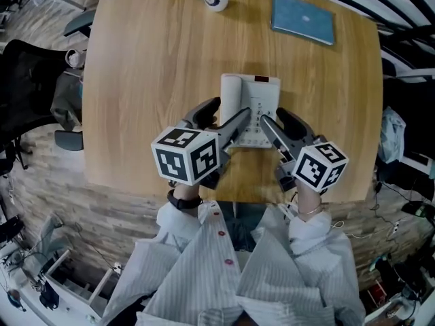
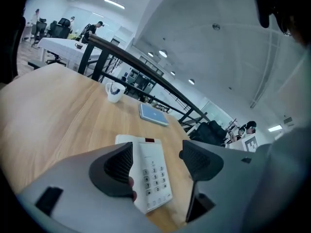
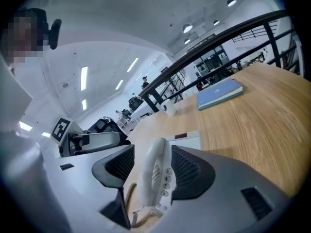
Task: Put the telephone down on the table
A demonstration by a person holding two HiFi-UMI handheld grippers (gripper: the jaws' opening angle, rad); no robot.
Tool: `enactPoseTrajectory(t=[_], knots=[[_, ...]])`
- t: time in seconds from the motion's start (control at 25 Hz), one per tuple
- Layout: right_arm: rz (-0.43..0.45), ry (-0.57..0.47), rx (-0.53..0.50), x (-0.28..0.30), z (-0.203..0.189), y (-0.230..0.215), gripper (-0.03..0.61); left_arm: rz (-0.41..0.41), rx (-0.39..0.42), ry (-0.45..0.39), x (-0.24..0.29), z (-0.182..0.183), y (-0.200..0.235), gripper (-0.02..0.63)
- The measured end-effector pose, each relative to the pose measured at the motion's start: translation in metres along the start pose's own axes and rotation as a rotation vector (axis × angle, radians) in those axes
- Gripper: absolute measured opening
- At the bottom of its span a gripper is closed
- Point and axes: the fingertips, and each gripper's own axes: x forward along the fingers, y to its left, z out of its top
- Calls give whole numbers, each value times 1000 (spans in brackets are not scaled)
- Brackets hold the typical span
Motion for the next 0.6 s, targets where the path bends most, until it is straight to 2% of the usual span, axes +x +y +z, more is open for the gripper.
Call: enactPoseTrajectory(t=[0.08, 0.2, 0.6], knots=[[22, -28, -26, -6, 9, 16, 240, -21, 22, -34, -12, 11, -14, 301], [35, -84, -73, -19, 26, 38, 162, -48, 57, -87, -30, 30, -36, 234], [138, -231, -187, -62, 75, 116, 78, -96, 151, -204, -84, 66, -87, 90]])
